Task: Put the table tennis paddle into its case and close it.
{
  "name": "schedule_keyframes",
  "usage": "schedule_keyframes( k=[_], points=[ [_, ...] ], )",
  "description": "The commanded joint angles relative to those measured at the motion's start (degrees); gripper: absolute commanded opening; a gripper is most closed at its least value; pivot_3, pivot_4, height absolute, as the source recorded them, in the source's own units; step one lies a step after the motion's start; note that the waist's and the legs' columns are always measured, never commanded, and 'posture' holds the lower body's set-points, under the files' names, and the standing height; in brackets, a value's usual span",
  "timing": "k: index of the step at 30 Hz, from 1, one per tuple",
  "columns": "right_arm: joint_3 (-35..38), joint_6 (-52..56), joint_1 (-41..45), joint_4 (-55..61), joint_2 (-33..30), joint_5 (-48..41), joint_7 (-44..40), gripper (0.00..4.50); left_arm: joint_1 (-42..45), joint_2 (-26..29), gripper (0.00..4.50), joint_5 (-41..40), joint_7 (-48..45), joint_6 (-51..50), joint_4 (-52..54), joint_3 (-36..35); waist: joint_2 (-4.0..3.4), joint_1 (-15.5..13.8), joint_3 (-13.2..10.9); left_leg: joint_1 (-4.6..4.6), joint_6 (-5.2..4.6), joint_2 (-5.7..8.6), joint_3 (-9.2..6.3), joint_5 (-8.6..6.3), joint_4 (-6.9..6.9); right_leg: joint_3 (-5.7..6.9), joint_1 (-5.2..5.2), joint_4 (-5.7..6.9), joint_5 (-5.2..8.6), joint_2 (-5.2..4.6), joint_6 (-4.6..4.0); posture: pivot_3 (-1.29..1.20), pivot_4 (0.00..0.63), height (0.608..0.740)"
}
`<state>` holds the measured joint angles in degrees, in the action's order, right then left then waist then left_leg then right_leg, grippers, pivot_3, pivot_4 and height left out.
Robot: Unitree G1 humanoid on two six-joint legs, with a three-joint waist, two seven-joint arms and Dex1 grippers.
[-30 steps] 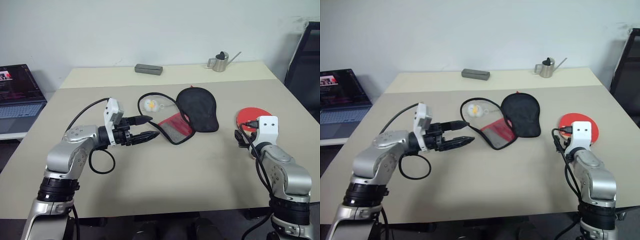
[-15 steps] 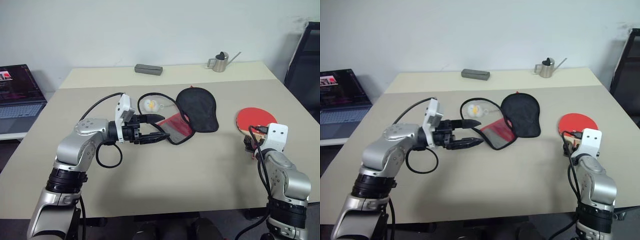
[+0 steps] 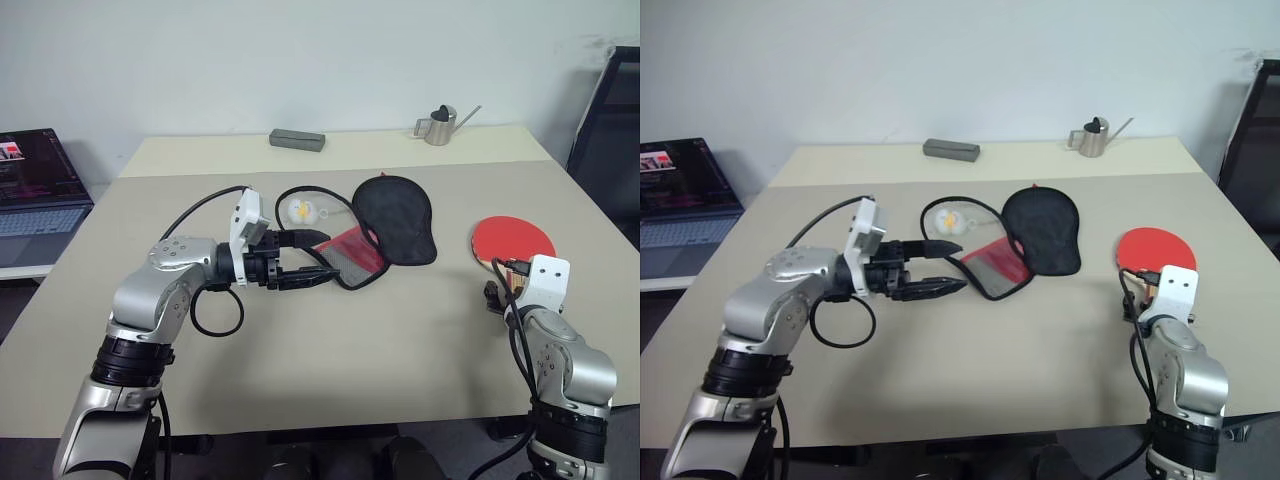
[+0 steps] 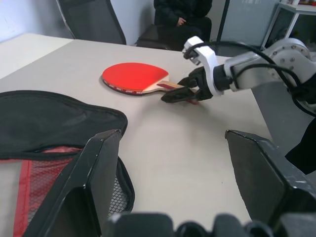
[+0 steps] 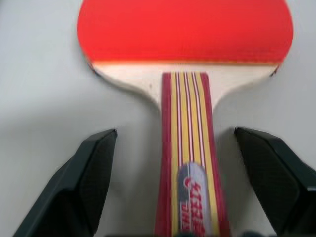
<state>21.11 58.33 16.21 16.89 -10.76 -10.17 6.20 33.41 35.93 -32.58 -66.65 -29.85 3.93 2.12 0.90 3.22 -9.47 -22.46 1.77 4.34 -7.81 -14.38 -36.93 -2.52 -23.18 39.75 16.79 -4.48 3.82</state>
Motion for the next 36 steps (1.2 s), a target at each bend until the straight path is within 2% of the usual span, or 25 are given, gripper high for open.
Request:
schedule_keyframes(
  k=[1,9,12,15,19,20,31,36],
  points=[
    [-1.1,0.2,0.0,0.3,0.3,0.5,0.0,4.16,0.2,0.7,3.70,-0.2,0.3,0.1,1.8,-1.3,0.00,0.0,0.0,0.00,0.00,0.00,0.00,0.00,0.00,0.00,0.00,0.00,0.00,0.01,0.00,0.00,0.150,0.740],
    [-1.8,-6.1,2.5,-6.6,-1.8,2.6,-0.3,4.16,0.3,0.6,3.70,-0.2,0.8,0.3,1.6,-1.2,0.02,0.2,0.0,0.10,0.00,-0.11,0.07,0.01,-0.01,-0.07,0.13,-0.23,-0.25,0.15,-0.01,0.00,0.150,0.740],
    [-1.5,-7.0,2.5,-8.1,-1.7,2.7,0.0,3.65,-0.1,0.6,3.70,-0.2,1.1,0.3,1.9,-1.3,0.01,0.1,0.0,0.17,-0.02,-0.21,0.06,0.06,-0.02,-0.06,0.34,-0.60,-0.56,0.29,0.00,0.00,0.150,0.740],
    [-0.8,-7.2,2.4,-9.1,-1.3,2.5,0.6,2.67,-0.5,0.7,3.70,-0.3,1.4,0.2,2.2,-1.5,0.02,-0.1,0.0,0.74,-0.05,-0.28,0.05,0.06,0.01,-0.03,1.03,-0.90,-0.61,0.37,0.02,0.00,0.150,0.740],
    [-0.2,-7.8,2.4,-9.9,-0.7,2.4,1.5,1.36,-0.9,0.9,3.70,-0.5,1.8,0.0,2.6,-1.8,0.02,-0.2,0.0,0.74,-0.05,-0.31,0.01,0.07,0.01,0.00,1.03,-0.90,-0.62,0.37,0.02,0.00,0.150,0.740],
    [-0.2,-8.0,2.5,-10.0,-0.6,2.4,1.5,1.23,-1.0,0.9,3.70,-0.5,1.8,0.0,2.7,-1.9,0.02,-0.2,0.0,0.73,-0.05,-0.31,0.01,0.06,0.02,0.00,1.02,-0.90,-0.62,0.37,0.01,0.00,0.150,0.740],
    [0.8,-13.3,5.0,-10.0,-0.9,2.5,2.9,1.23,-2.2,1.9,3.70,-0.9,2.9,0.1,2.6,-3.7,0.02,-0.2,0.0,0.73,-0.05,-0.32,0.08,0.07,-0.01,-0.05,1.02,-0.91,-0.63,0.37,0.05,0.00,0.150,0.740],
    [-1.5,-13.7,6.9,-6.7,-1.1,2.1,1.7,1.23,-2.9,3.0,3.70,-0.8,3.4,0.3,2.2,-5.6,-0.12,-0.1,-0.1,0.64,-0.05,-0.32,0.04,0.07,0.13,-0.03,0.87,-0.89,-0.63,0.37,0.01,0.00,0.150,0.740]
  ],
)
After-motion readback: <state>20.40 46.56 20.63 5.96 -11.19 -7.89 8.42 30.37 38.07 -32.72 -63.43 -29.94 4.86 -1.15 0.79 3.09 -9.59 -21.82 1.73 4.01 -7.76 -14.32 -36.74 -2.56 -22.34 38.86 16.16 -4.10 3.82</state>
